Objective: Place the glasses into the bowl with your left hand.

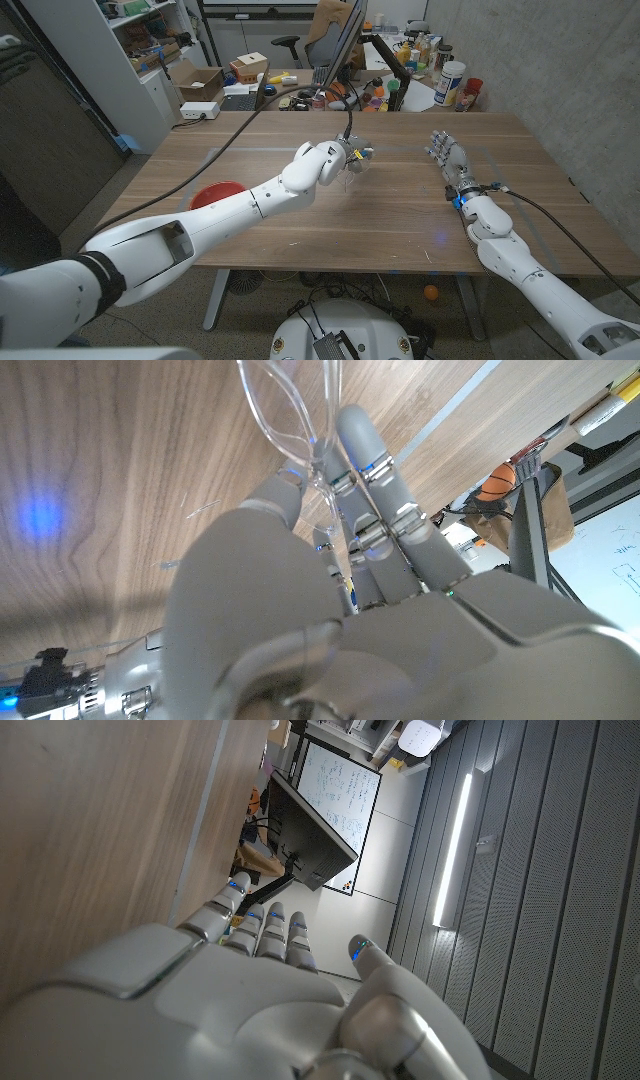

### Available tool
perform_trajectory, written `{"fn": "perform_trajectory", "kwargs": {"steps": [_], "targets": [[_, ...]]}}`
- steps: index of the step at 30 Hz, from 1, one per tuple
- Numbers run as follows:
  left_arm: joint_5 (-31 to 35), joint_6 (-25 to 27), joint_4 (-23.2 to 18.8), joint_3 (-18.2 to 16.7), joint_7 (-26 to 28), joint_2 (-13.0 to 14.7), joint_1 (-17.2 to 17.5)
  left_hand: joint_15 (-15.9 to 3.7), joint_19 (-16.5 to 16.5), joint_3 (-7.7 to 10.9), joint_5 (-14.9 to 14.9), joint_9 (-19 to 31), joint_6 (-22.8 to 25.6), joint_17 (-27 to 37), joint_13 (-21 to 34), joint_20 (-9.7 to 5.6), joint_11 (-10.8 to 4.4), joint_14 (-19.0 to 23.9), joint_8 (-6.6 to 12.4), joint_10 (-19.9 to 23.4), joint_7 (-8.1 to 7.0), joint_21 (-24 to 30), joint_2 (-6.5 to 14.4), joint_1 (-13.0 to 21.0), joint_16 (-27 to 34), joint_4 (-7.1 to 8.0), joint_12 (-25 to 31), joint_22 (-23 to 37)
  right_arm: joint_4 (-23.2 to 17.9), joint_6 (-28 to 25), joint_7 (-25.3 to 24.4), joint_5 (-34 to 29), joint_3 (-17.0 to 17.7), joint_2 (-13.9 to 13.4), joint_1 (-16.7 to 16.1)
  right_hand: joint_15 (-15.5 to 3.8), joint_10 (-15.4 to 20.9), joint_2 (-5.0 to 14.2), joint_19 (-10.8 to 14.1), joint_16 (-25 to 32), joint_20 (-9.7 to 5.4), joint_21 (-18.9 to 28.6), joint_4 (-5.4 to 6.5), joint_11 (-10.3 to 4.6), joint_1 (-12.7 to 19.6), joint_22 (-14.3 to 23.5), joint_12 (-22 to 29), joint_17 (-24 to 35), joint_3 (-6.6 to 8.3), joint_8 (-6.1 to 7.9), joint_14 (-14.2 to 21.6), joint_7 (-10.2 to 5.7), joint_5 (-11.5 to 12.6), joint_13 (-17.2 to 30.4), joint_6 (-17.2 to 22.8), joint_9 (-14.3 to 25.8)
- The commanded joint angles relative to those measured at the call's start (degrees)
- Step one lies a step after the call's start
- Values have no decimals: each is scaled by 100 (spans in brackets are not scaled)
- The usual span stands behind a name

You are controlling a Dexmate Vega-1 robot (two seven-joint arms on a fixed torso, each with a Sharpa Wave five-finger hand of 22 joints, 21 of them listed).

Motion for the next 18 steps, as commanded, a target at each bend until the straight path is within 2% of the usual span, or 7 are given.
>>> {"fn": "perform_trajectory", "kwargs": {"steps": [1, 15, 18], "targets": [[-259, -635, -448, -376, 81, 394, 161, -97, -27, -44, 43, 22, 1208, 17, 9, 1, -431, 67, 1, 381, 1115, 54, 464, 553, 3, -4, -25, 12, 26, -50, -56, -62, -42, 29, 78, -10, 48, 366, 60, -16, -306, 7, -4, -13, -24, 31, 10, 16, 51, 18, 25, -12, 47, 33, 64, 12], [-215, -1178, -986, -811, 77, 821, 434, -97, -61, -112, 48, 29, 1270, 19, 18, 6, -490, 85, -22, 414, 1027, 128, 437, 587, -18, 11, -59, 22, -280, -111, -308, -160, -30, -23, -89, -15, 46, 361, 58, -17, -309, 6, 0, -29, -30, 32, 9, 18, 47, 17, 21, -14, 46, 33, 63, 13], [-231, -1292, -1084, -931, 126, 912, 516, -97, -72, -131, 49, 31, 1280, 18, 14, 6, -549, 79, -36, 405, 1015, 154, 431, 604, -31, 11, -83, 25, -367, -121, -379, -188, -23, -35, -144, -15, 47, 362, 56, -16, -309, 5, 1, -25, -31, 32, 9, 19, 46, 17, 23, -20, 46, 33, 64, 13]]}}
